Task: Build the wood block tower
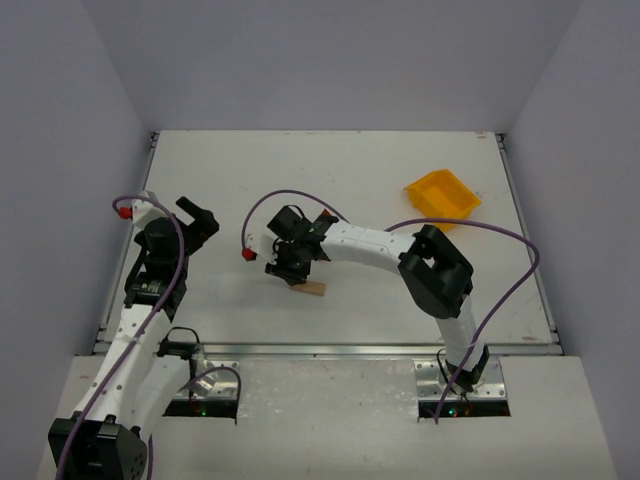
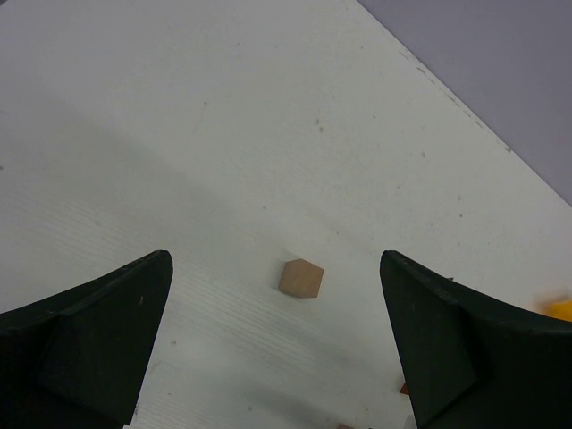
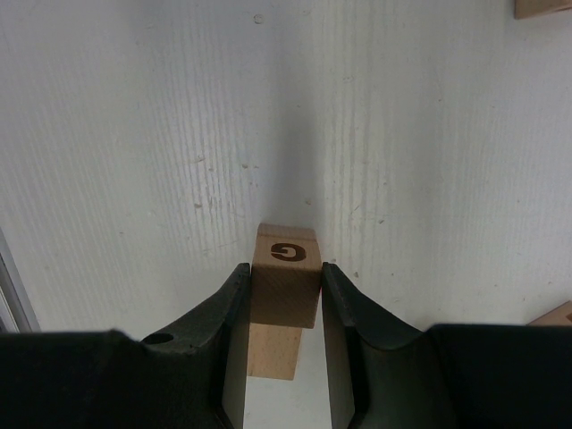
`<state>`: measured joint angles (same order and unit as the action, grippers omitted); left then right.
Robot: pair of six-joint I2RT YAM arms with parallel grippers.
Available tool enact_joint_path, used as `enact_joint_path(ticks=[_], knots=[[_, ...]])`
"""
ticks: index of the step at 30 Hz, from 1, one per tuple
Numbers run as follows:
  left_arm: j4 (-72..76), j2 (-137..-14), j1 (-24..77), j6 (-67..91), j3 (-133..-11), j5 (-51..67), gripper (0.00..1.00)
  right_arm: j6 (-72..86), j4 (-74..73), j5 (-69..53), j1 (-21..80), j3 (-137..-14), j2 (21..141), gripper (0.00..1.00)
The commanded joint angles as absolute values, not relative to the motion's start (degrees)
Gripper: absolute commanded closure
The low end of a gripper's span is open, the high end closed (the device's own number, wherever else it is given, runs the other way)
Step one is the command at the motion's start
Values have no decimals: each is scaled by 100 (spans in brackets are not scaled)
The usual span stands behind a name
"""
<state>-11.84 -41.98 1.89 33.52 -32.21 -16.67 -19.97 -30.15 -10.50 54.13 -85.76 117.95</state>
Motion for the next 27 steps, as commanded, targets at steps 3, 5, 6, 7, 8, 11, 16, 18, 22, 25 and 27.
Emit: enact_joint_path(ticks=[3,5,6,7,8,11,16,18,22,25,27], knots=[[-940,-4184,202,3375,-3357,-1644,0,-1837,-3129,-1055,5424,-8763,11752,72],[-932,-4187,202,3379,-3349,-1656,0,-1817,-3136,-1035,5427,-8759,11747,67],[-932,-4191,202,3383,-3349,-1660,0,-1805,-3145,-1022,5431,-8755,11743,64],[-939,-4192,202,3384,-3356,-1661,0,-1802,-3160,-999,5432,-8761,11742,62],[-933,-4199,202,3384,-3350,-1668,0,-1809,-3171,-993,5432,-8770,11749,60],[-940,-4222,202,3393,-3349,-1687,0,-1787,-3161,-976,5432,-8774,11739,57],[-938,-4228,202,3393,-3357,-1687,0,-1781,-3170,-939,5440,-8777,11730,51],[-949,-4221,202,3393,-3357,-1687,0,-1782,-3151,-880,5440,-8765,11725,46],[-940,-4224,202,3393,-3357,-1693,0,-1778,-3100,-824,5440,-8768,11690,40],[-940,-4216,202,3384,-3357,-1696,0,-1796,-3029,-765,5449,-8783,11669,35],[-941,-4216,202,3383,-3358,-1695,0,-1814,-2998,-736,5449,-8806,11644,29]])
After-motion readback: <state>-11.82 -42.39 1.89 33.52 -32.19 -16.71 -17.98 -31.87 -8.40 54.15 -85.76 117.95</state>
